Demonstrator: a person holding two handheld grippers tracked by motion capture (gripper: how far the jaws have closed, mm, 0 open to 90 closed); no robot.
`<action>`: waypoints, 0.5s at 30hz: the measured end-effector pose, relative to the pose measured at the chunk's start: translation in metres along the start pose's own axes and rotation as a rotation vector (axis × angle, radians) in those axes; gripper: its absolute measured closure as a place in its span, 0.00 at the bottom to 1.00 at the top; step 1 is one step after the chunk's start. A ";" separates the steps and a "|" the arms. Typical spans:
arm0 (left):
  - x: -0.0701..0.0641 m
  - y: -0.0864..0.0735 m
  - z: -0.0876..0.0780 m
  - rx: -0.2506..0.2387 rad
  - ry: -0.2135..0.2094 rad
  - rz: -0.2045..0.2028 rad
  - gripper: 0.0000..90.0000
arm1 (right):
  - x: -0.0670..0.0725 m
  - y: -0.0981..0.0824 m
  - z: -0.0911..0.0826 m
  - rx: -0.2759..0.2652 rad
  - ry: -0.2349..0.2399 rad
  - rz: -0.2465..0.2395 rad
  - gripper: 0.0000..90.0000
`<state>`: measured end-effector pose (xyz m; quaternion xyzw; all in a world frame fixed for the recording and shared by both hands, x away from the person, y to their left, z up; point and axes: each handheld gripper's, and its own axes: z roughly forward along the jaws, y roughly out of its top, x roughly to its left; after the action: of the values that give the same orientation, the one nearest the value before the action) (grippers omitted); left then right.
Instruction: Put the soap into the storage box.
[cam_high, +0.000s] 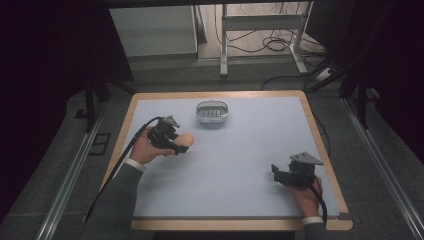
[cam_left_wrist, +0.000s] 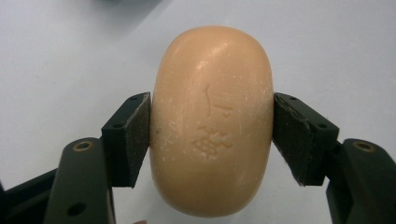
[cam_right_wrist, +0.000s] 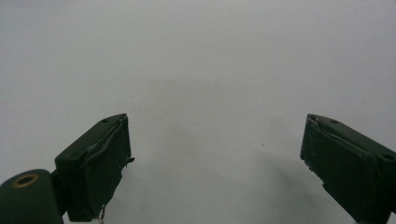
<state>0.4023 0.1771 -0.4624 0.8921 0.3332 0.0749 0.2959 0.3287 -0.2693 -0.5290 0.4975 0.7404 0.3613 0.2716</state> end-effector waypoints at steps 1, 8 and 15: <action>0.001 0.001 0.000 0.001 -0.001 0.001 0.36 | 0.000 0.000 0.000 0.000 0.000 0.000 0.09; 0.005 0.007 0.003 -0.003 -0.004 -0.005 0.36 | 0.000 0.000 0.000 0.001 0.000 0.000 0.10; 0.009 0.014 0.006 -0.001 0.004 -0.001 0.36 | 0.000 0.000 0.000 0.000 -0.001 0.000 0.10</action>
<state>0.4194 0.1717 -0.4593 0.8916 0.3343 0.0766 0.2958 0.3288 -0.2692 -0.5291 0.4975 0.7403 0.3612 0.2719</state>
